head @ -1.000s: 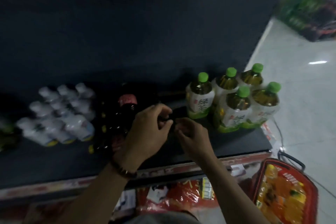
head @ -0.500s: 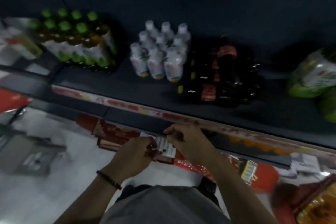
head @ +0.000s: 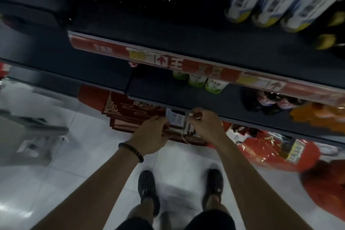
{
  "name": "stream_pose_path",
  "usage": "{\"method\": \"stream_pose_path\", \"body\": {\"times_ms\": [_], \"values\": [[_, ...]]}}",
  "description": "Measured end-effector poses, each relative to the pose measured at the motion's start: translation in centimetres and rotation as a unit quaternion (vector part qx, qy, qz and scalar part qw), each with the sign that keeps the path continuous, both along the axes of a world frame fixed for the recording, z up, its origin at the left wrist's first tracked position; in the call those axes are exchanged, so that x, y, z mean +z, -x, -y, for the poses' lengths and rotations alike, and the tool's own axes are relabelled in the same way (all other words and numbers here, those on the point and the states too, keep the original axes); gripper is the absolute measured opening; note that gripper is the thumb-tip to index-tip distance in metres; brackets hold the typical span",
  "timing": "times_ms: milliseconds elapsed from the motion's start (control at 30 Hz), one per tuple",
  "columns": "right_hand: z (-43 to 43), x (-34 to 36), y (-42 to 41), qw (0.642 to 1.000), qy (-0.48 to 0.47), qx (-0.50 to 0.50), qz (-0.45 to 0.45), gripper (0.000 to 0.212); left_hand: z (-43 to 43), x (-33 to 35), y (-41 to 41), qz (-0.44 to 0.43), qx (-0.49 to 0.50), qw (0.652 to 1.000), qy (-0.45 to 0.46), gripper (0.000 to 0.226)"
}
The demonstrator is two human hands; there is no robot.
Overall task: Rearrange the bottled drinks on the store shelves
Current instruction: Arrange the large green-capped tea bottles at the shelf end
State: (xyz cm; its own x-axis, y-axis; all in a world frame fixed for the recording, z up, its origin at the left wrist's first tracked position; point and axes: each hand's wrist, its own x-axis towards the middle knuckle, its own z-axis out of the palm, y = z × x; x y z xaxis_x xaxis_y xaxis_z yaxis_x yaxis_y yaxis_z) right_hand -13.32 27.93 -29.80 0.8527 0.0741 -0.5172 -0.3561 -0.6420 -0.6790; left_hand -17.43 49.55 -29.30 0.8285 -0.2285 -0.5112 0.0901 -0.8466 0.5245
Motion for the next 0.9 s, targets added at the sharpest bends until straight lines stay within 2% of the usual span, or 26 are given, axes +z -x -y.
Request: {"method": "stream_pose_path", "body": {"times_ms": [133, 233, 300, 333, 400, 433, 500, 567, 633, 700, 800, 900], "values": [[0.3, -7.4, -4.0, 0.995, 0.035, -0.089, 0.004, 0.045, 2.2, -6.8, -4.6, 0.045, -0.033, 0.998, -0.007, 0.055], [2.3, -12.6, -6.5, 0.985, 0.012, -0.149, 0.080, 0.030, 5.4, -11.8, -8.3, 0.055, -0.049, 0.997, -0.024, 0.060], [3.9, -15.7, -8.4, 0.970, -0.009, -0.218, 0.109, 0.034, 7.3, -14.9, -10.2, 0.078, -0.061, 0.995, -0.012, 0.062], [4.8, -17.4, -9.6, 0.966, 0.001, -0.240, 0.096, 0.052, 8.2, -16.6, -10.9, 0.093, -0.067, 0.993, -0.004, 0.063], [6.6, -19.8, -11.9, 0.966, 0.073, -0.242, 0.051, 0.105, 9.5, -20.0, -11.9, 0.115, -0.075, 0.990, -0.009, 0.067], [7.5, -20.7, -12.9, 0.964, 0.079, -0.247, 0.054, 0.120, 10.0, -21.6, -12.2, 0.115, -0.076, 0.990, -0.015, 0.070], [8.8, -21.6, -14.3, 0.954, 0.043, -0.277, 0.103, 0.132, 11.1, -23.9, -12.1, 0.097, -0.082, 0.991, -0.032, 0.077], [9.8, -21.9, -15.5, 0.945, 0.021, -0.283, 0.163, 0.133, 11.8, -24.7, -12.0, 0.090, -0.083, 0.991, -0.053, 0.080], [10.4, -21.5, -16.4, 0.947, -0.020, -0.256, 0.195, 0.118, 12.3, -24.6, -12.2, 0.102, -0.063, 0.991, -0.056, 0.076], [11.1, -21.2, -17.1, 0.952, -0.059, -0.226, 0.197, 0.103, 12.7, -23.9, -12.5, 0.094, -0.047, 0.993, -0.055, 0.068], [11.6, -20.1, -17.1, 0.957, -0.099, -0.197, 0.188, 0.106, 12.8, -22.9, -12.8, 0.078, -0.029, 0.995, -0.054, 0.061], [11.2, -18.6, -15.2, 0.963, -0.117, -0.171, 0.171, 0.092, 12.4, -22.2, -13.0, 0.054, 0.018, 0.998, 0.018, 0.066]]}}
